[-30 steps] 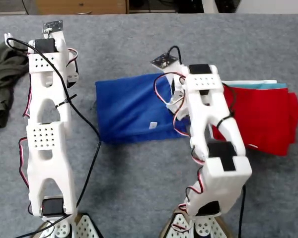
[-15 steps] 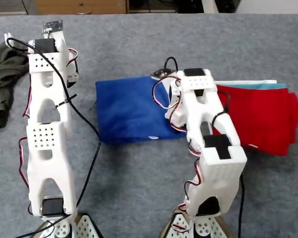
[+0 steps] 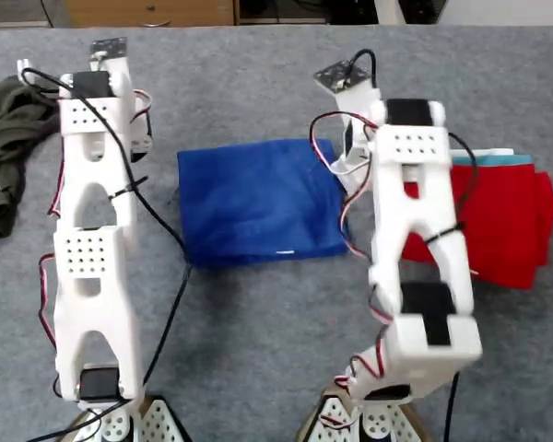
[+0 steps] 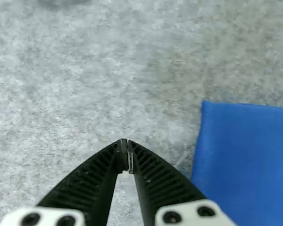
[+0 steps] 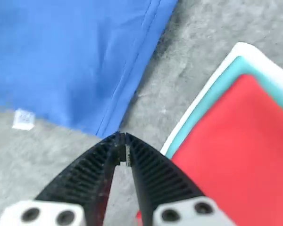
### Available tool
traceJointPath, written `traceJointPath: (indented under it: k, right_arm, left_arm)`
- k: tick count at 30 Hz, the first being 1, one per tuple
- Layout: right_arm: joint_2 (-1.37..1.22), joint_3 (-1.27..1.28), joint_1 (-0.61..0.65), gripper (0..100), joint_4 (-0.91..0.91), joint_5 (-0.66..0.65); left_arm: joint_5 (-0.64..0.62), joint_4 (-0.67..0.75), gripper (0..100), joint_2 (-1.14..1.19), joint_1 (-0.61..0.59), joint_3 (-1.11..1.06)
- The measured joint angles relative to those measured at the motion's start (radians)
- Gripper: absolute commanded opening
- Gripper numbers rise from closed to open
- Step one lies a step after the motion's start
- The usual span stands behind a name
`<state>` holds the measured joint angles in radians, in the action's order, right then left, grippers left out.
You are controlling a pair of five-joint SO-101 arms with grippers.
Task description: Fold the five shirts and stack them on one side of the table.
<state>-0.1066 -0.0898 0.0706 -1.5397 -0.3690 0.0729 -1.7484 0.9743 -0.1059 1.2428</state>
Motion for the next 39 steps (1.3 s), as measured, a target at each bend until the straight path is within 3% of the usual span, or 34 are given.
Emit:
traceJointPath:
  k: [4, 9, 13, 18, 22, 29, 34, 39]
  right_arm:
    - [0.14, 0.14, 0.038, 0.2, 0.009, 0.014]
    - [0.247, 0.468, 0.043, 0.3, 0.267, 0.051]
    - [0.233, 0.644, 0.038, 0.3, 0.471, 0.054]
    - [0.092, 0.666, 0.041, 0.2, 0.568, 0.054]
    - [-0.003, 0.635, 0.043, 0.2, 0.568, 0.054]
    - [-0.014, 0.615, 0.043, 0.2, 0.552, 0.054]
    - [0.152, 0.58, 0.04, 0.2, 0.439, 0.054]
    - [0.442, 0.554, 0.041, 0.3, 0.304, 0.098]
  left_arm:
    - [0.0, 0.0, 2, -0.02, 0.101, 0.011]
    - [-0.014, 0.0, 2, -0.114, 0.233, -0.104]
    - [-0.06, 0.058, 2, -0.12, 0.241, -0.206]
    - [-0.077, 0.184, 2, -0.034, 0.236, -0.308]
    - [-0.1, 0.241, 2, 0.031, 0.219, -0.305]
    - [-0.103, 0.201, 2, 0.046, 0.219, -0.235]
    - [-0.087, 0.034, 2, 0.021, 0.218, -0.006]
    - [-0.006, 0.0, 2, -0.114, 0.199, 0.12]
